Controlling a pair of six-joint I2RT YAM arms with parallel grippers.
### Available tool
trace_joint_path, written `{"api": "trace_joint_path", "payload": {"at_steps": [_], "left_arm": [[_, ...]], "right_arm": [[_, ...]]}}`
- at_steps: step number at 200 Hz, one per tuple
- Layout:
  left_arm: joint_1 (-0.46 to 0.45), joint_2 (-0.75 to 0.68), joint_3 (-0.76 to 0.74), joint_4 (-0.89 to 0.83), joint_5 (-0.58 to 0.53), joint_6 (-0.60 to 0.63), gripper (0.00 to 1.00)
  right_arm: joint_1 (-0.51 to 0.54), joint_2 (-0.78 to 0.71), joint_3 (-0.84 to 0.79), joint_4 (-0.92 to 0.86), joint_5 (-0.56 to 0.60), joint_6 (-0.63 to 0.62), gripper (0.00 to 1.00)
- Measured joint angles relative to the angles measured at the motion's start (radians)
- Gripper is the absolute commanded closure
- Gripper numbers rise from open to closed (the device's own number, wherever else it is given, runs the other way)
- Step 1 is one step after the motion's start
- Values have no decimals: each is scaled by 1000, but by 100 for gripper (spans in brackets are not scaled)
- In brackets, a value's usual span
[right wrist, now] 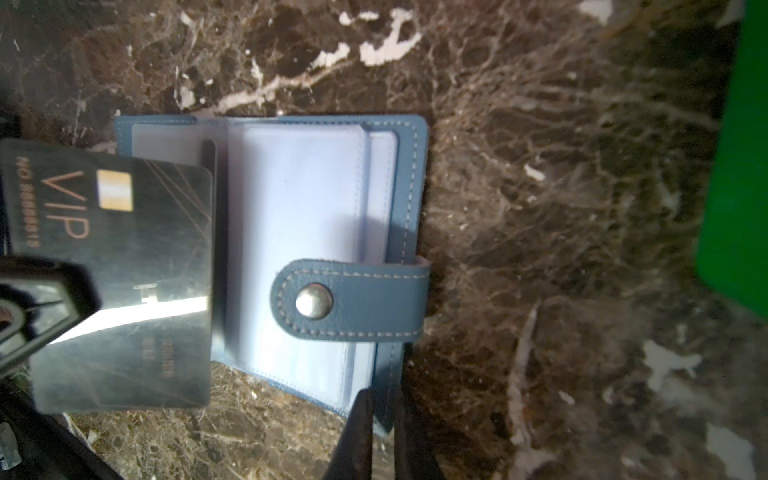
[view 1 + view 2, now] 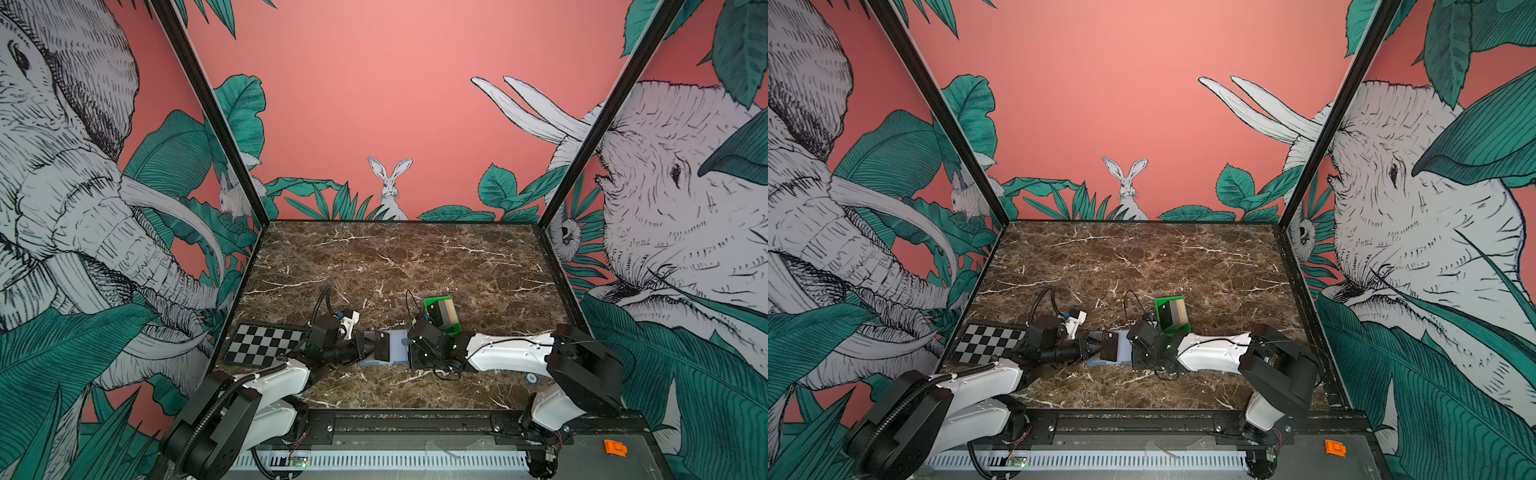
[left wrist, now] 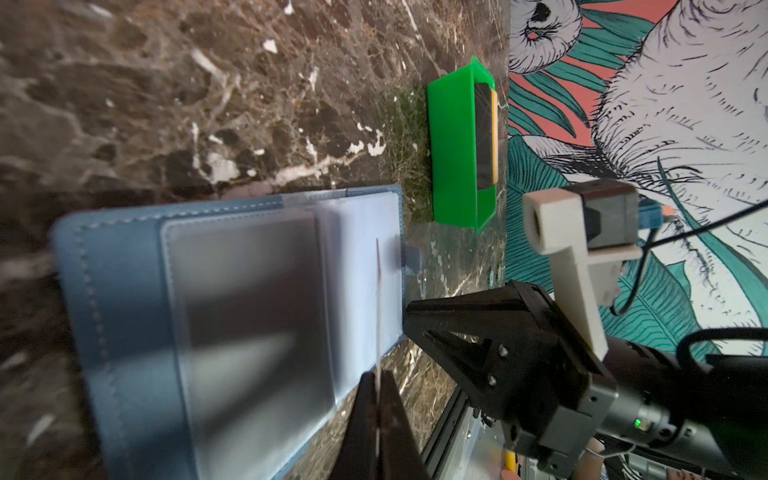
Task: Put the credit cards into the card holder
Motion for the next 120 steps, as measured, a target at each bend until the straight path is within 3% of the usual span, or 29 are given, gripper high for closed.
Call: {"api": "trace_joint_path", "payload": {"at_steps": [120], "left_arm": [[1, 74, 2, 31, -60, 13, 100]], "right_arm": [[0, 0, 0, 0, 1, 0, 88]]}}
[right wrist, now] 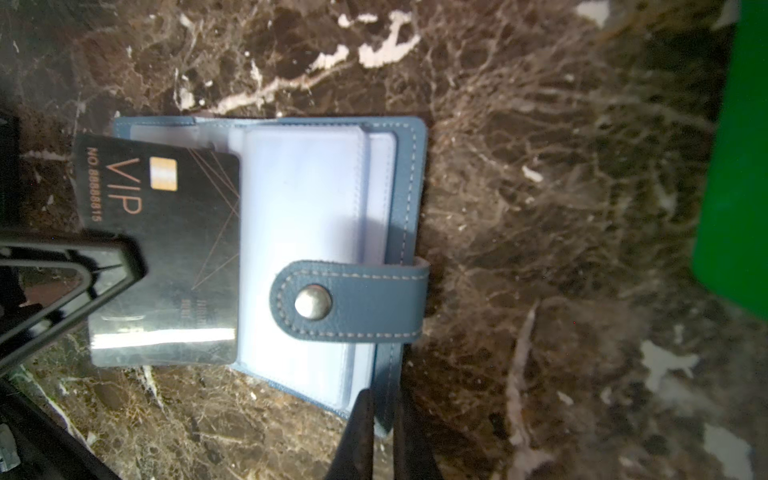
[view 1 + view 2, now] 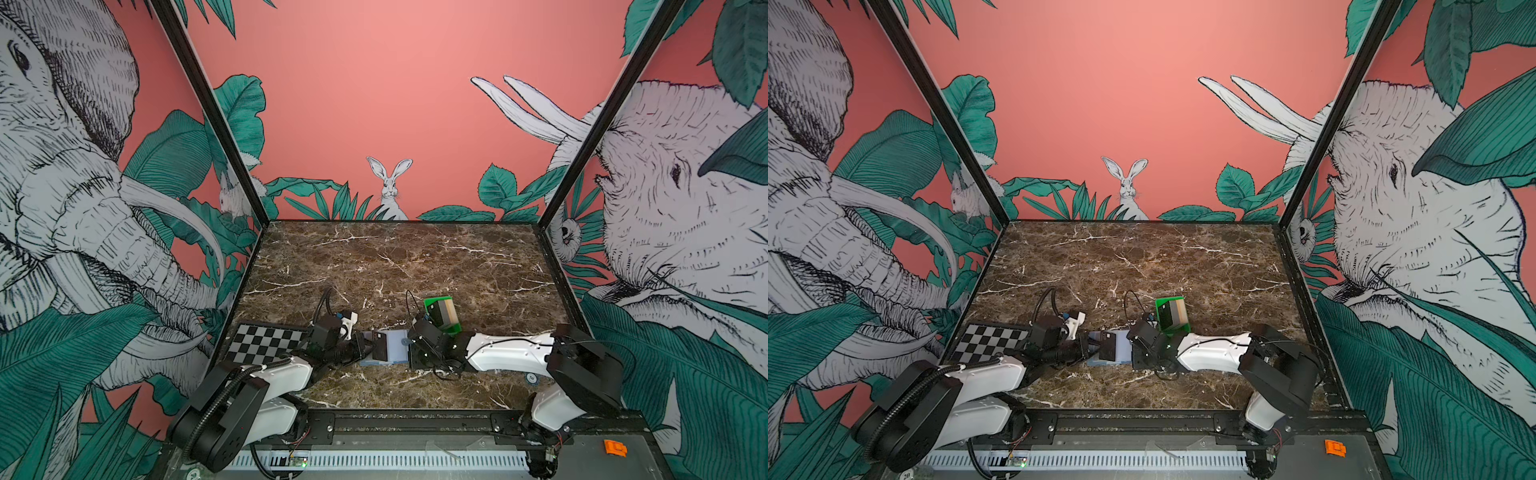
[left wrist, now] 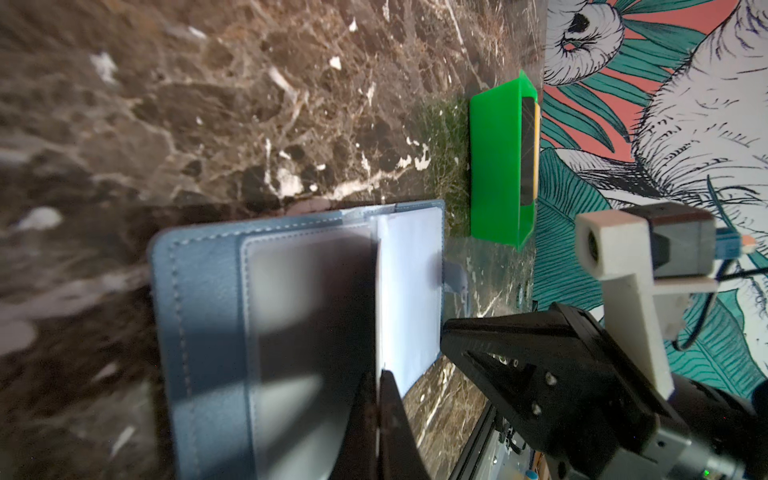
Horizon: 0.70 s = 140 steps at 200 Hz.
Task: Put the credit cards into the card holder
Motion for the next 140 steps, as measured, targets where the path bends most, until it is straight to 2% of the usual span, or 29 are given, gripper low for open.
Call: {"api": "trace_joint_path", "payload": {"at_steps": [140], "left_arm": [[0, 79, 4, 93, 11, -3, 100]], "right_arm": [[0, 14, 0, 9, 2, 0, 89]]}}
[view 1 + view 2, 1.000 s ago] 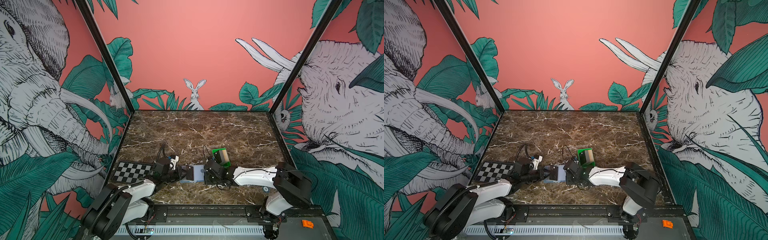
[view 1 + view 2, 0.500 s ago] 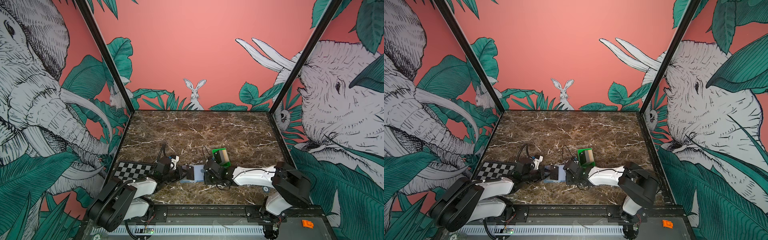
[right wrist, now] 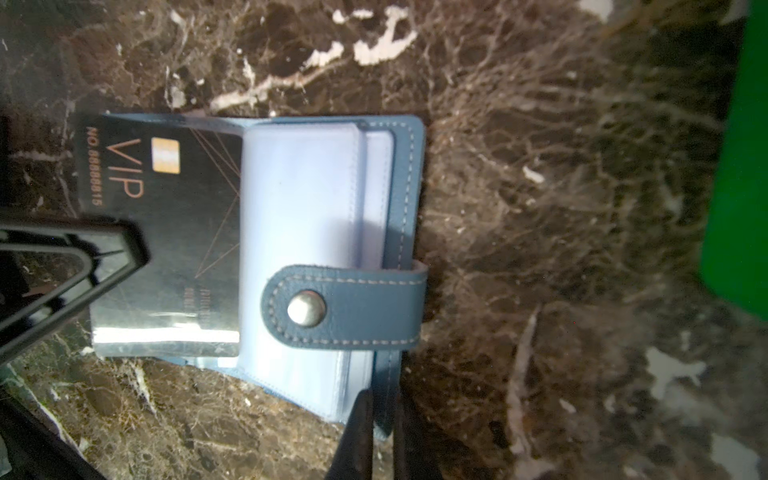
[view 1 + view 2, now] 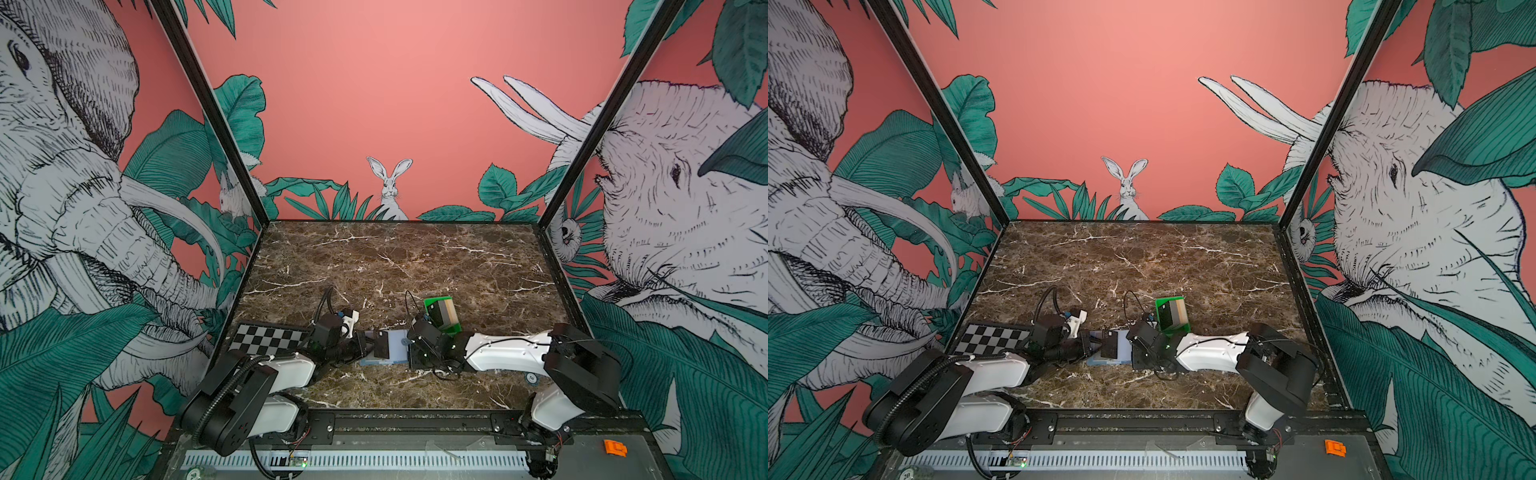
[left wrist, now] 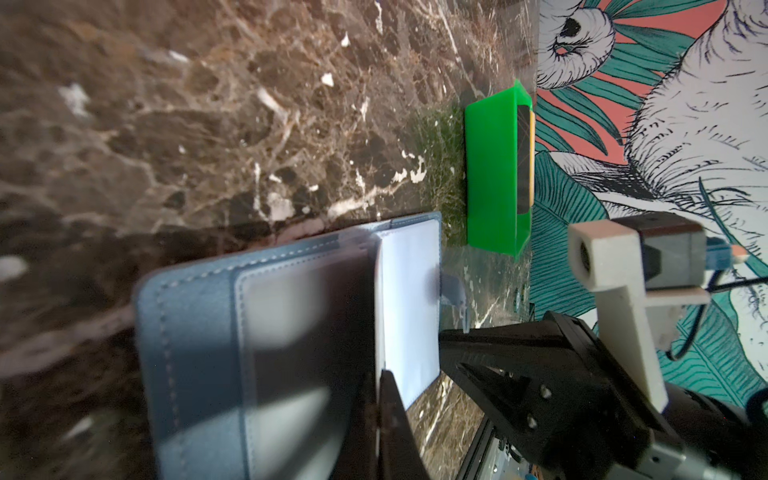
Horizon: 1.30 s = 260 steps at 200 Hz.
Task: Put the credit cards into the card holder
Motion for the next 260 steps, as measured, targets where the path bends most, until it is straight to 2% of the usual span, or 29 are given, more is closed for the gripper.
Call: {"api": "trace_joint_path", "payload": {"at_steps": [154, 181, 260], "left_arm": [[-26, 34, -20, 66, 7, -26, 100], [-34, 37, -19, 72, -2, -33, 92], [-81, 111, 7, 98, -40, -51, 83]], "right_arm": [[0, 1, 0, 3, 0, 0, 89], [0, 2, 0, 3, 0, 0, 89], [0, 2, 0, 3, 0, 0, 89]]}}
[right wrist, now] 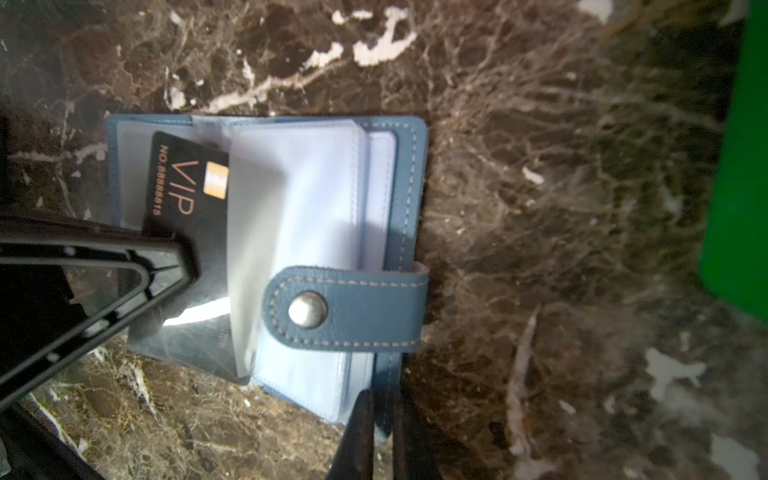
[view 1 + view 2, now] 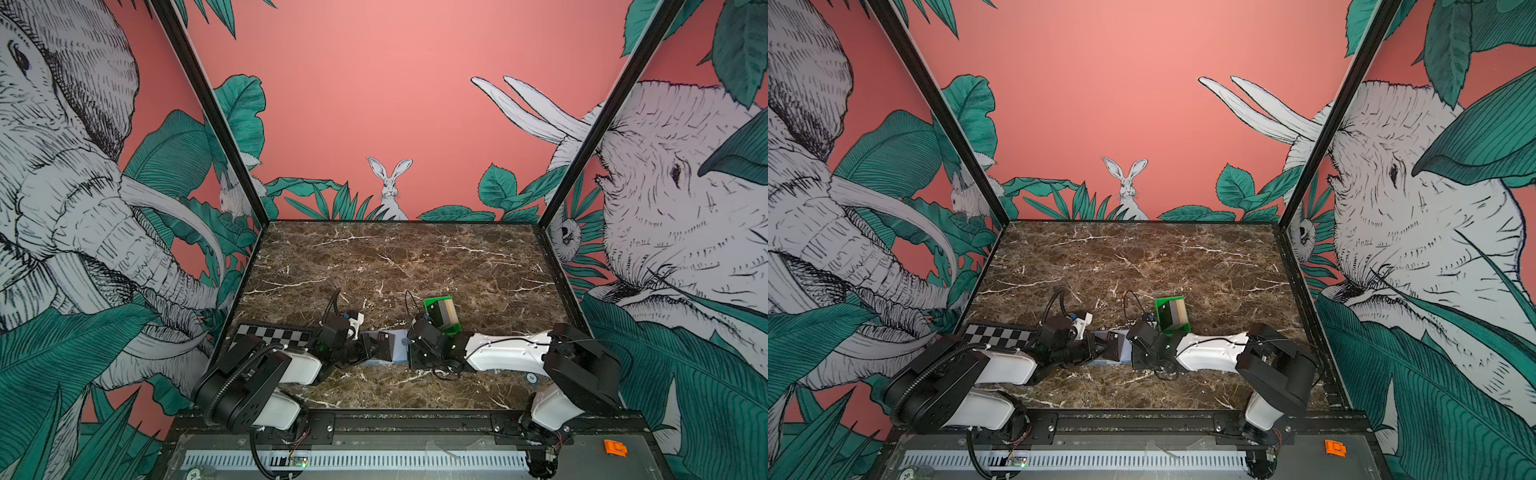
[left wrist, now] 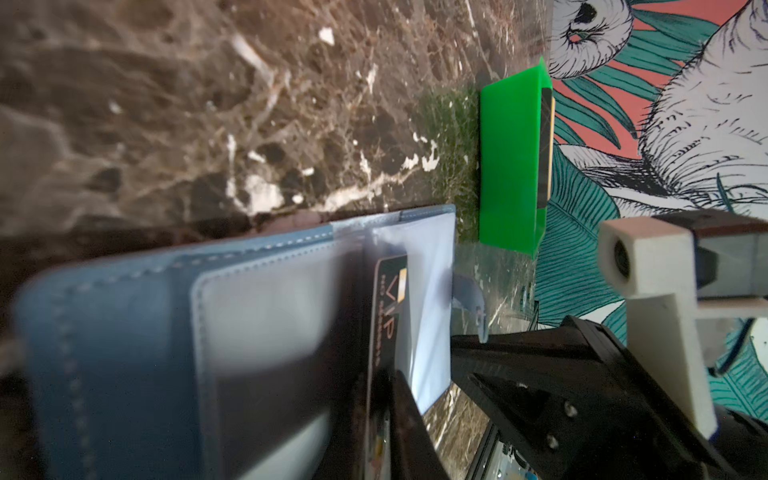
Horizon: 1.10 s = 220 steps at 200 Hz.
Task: Put the credit cards into the card holder
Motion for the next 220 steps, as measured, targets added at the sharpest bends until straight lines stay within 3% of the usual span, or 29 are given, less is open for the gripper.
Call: {"api": "trace_joint_path", "payload": {"at_steps": [97, 180, 220], "left_arm": [[-23, -80, 33, -167, -90, 18, 86], [-27, 1, 22, -23, -103, -56, 86], [-45, 15, 19, 11, -113, -77, 81]], "right_arm": [[0, 0, -2, 3, 0, 1, 89], [0, -2, -10, 15, 2, 7, 90], [0, -1, -11, 24, 2, 11, 90]]}}
